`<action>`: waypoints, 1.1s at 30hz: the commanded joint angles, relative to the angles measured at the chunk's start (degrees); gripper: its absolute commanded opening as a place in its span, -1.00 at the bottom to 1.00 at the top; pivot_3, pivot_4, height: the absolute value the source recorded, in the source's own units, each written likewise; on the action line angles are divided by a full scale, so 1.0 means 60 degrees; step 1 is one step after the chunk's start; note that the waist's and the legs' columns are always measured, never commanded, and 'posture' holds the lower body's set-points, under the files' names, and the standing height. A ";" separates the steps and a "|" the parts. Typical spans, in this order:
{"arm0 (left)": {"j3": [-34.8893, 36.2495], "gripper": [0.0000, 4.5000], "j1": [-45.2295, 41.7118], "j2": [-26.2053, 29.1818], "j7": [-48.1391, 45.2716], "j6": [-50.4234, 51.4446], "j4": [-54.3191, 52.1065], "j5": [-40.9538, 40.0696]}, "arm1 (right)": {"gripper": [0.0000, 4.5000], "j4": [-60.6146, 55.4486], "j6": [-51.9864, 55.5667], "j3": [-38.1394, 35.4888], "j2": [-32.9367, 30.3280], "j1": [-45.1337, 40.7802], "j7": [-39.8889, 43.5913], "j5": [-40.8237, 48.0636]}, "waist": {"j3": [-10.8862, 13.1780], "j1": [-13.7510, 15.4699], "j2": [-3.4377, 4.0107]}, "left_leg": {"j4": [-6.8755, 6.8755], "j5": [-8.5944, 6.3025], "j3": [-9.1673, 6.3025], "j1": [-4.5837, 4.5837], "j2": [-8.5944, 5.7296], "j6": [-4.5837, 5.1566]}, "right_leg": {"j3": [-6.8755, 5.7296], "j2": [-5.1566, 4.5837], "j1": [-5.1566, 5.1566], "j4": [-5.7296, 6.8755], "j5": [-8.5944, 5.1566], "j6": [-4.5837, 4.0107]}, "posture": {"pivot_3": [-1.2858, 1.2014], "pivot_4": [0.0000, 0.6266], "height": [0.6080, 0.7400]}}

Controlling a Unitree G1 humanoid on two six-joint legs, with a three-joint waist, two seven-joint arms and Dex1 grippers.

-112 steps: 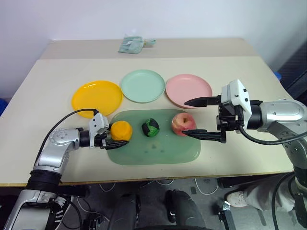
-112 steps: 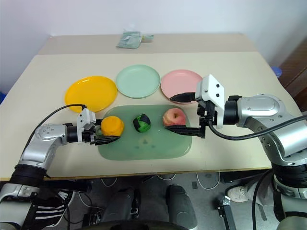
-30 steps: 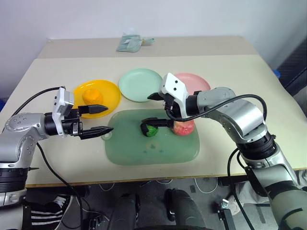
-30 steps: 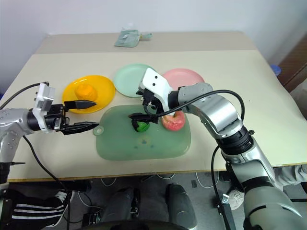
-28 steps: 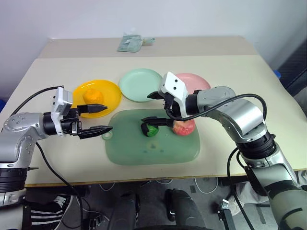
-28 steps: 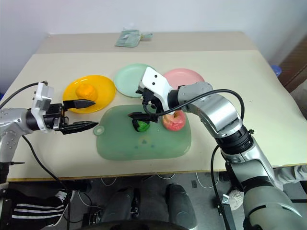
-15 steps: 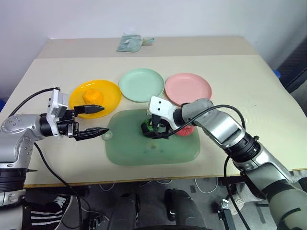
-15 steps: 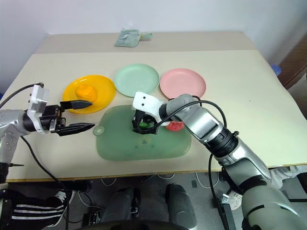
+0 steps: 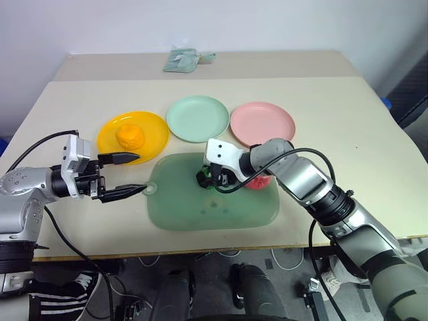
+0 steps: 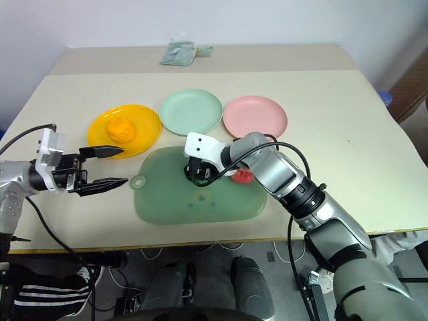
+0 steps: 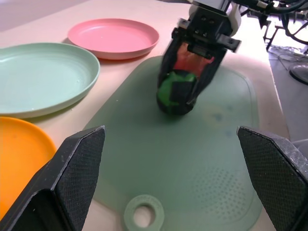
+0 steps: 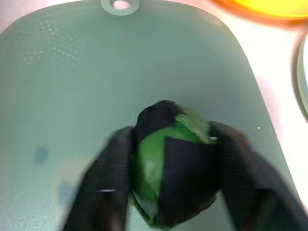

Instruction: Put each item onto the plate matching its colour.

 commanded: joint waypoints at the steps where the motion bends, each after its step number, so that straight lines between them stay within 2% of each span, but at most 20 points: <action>1: 0.0353 1.00 -0.0053 0.0073 -0.0148 -0.0336 0.0173 -0.0011 | -0.16 -0.0253 -0.0062 -0.0581 0.0277 -0.0148 0.0041 0.0191 | 0.0000 0.0000 0.0000 | 0.0000 0.0000 -0.0001 0.0000 0.0000 0.0000 | -0.0001 0.0000 0.0000 0.0000 0.0000 0.0000 | 0.03 -0.52 0.91; 4: 0.0566 1.00 -0.0414 -0.0260 0.0375 -0.0619 0.0765 0.0021 | -0.16 0.0040 0.0012 -0.1782 0.1137 -0.0592 -0.0551 0.0773 | 0.0001 -0.0021 0.0001 | 0.0000 0.0000 -0.0001 0.0001 0.0002 0.0000 | 0.0000 0.0004 -0.0002 0.0006 0.0001 0.0000 | 0.03 -0.52 0.91; 7: 0.0709 1.00 -0.0896 -0.0707 0.1464 -0.0924 0.1159 0.0285 | -0.16 0.1431 -0.0756 -0.2754 0.2040 -0.1526 -0.1724 0.0617 | 0.0000 -0.0006 0.0000 | 0.0001 0.0003 -0.0004 0.0003 0.0005 -0.0006 | -0.0003 0.0008 -0.0003 0.0014 0.0002 -0.0001 | 0.03 -0.52 0.91; 13: 0.0493 1.00 -0.1055 -0.1025 0.2311 -0.1076 0.1228 0.0746 | -0.16 0.5098 -0.3164 -0.3057 0.2922 -0.2948 -0.3260 -0.0423 | -0.0003 -0.0013 -0.0004 | -0.0011 0.0007 -0.0001 0.0000 -0.0004 -0.0013 | -0.0006 -0.0010 -0.0002 0.0000 0.0007 -0.0004 | 0.03 -0.52 0.91; 19: 0.0505 1.00 -0.1052 -0.1171 0.2923 -0.1038 0.0920 0.0913 | -0.16 0.9745 -0.5949 -0.3186 0.3759 -0.4326 -0.5231 -0.1485 | -0.0001 -0.0124 0.0000 | -0.0016 0.0013 0.0002 -0.0003 -0.0004 -0.0024 | -0.0003 -0.0019 -0.0014 0.0010 0.0007 -0.0005 | 0.03 -0.52 0.91; 25: 0.0532 1.00 -0.0892 -0.1100 0.3550 -0.0631 0.0687 0.1046 | -0.16 1.1749 -0.7047 -0.3571 0.4239 -0.4827 -0.5762 -0.1680 | 0.0000 -0.0320 0.0000 | -0.0026 0.0015 -0.0002 -0.0003 0.0000 -0.0029 | -0.0002 -0.0039 -0.0014 0.0007 0.0008 -0.0006 | 0.03 -0.52 0.91; 28: 0.0560 1.00 -0.0822 -0.1128 0.3591 -0.0503 0.0514 0.0933 | 0.23 1.2038 -0.7163 -0.3881 0.4417 -0.4862 -0.5500 -0.1499 | 0.0000 -0.0410 0.0001 | -0.0032 0.0015 -0.0004 -0.0003 0.0001 -0.0030 | -0.0002 -0.0041 -0.0015 0.0008 0.0008 -0.0007 | 0.03 -0.52 0.91; 31: 0.0527 1.00 -0.0750 -0.1152 0.3640 -0.0482 0.0303 0.0924 | 0.87 1.2053 -0.7269 -0.4065 0.4420 -0.4899 -0.5453 -0.1496 | 0.0000 -0.0490 0.0002 | -0.0035 0.0015 -0.0007 -0.0004 0.0002 -0.0032 | -0.0001 -0.0045 -0.0016 0.0008 0.0008 -0.0007 | 0.03 -0.52 0.91; 32: 0.0525 1.00 -0.0732 -0.1152 0.3646 -0.0436 0.0250 0.0898 | 0.98 1.2002 -0.7360 -0.4125 0.4395 -0.4926 -0.5486 -0.1505 | 0.0001 -0.0490 0.0003 | -0.0036 0.0015 -0.0007 -0.0004 0.0002 -0.0032 | -0.0001 -0.0049 -0.0016 0.0007 0.0008 -0.0007 | 0.03 -0.52 0.91; 33: 0.0527 1.00 -0.0719 -0.1151 0.3611 -0.0492 0.0211 0.0894 | 0.98 1.1931 -0.7454 -0.4239 0.4358 -0.4960 -0.5495 -0.1466 | 0.0001 -0.0492 0.0003 | -0.0036 0.0015 -0.0008 -0.0004 0.0001 -0.0033 | 0.0000 -0.0053 -0.0016 0.0007 0.0008 -0.0007 | 0.03 -0.52 0.91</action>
